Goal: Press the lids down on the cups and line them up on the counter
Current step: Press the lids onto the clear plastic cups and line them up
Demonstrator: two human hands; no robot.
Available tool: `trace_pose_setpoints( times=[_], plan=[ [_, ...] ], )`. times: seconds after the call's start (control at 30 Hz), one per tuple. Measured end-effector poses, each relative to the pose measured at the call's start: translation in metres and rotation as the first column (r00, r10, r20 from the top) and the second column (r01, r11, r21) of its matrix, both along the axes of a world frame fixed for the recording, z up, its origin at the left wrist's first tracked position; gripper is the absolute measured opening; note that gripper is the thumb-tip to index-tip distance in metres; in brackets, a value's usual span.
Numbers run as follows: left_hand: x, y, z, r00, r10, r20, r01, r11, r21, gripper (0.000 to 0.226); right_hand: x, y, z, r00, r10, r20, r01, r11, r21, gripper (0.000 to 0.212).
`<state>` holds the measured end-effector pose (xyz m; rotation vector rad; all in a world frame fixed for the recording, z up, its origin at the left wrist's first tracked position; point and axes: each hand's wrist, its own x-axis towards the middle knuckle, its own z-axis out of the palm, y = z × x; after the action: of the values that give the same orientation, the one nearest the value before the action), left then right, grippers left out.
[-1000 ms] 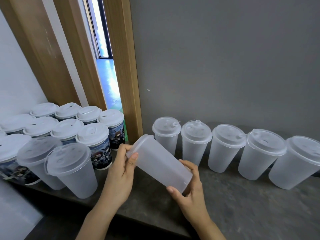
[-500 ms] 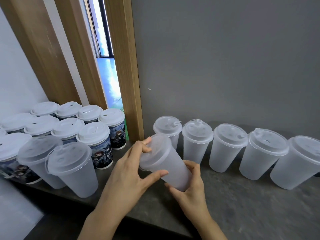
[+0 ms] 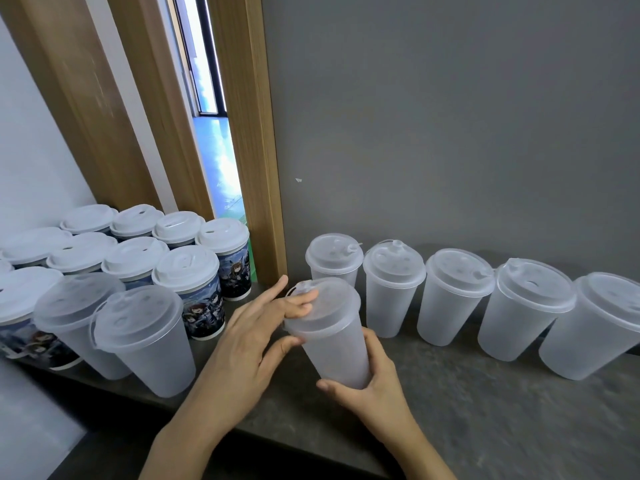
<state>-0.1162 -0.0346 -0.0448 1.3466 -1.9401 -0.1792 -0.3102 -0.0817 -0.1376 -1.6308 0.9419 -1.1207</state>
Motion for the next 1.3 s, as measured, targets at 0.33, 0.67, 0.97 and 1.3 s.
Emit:
trace_pose_setpoints(
  times=[0.33,0.67,0.97,1.3],
  plan=[
    [-0.004,0.004,0.003,0.94,-0.051,-0.337,0.063,0.998,0.024,0.05,-0.003,-0.001,0.003,0.996,0.001,0.095,0.0,1.0,-0.013,0.078],
    [-0.019,-0.005,0.005,0.886,0.04,-0.462,-0.022,0.999,0.045,0.037,-0.011,0.0,0.011,0.798,0.353,0.488,-0.539,0.78,0.318,0.096],
    [-0.033,-0.001,0.01,0.944,0.165,-0.288,-0.228,0.953,-0.201,0.038,-0.007,-0.005,0.008,0.907,-0.025,0.419,-0.116,0.944,0.308,0.076],
    [-0.02,0.002,0.018,0.958,0.09,-0.274,-0.124,0.986,-0.111,0.038,-0.014,-0.004,0.006,0.694,0.203,0.69,-0.623,0.649,0.436,0.079]
  ],
)
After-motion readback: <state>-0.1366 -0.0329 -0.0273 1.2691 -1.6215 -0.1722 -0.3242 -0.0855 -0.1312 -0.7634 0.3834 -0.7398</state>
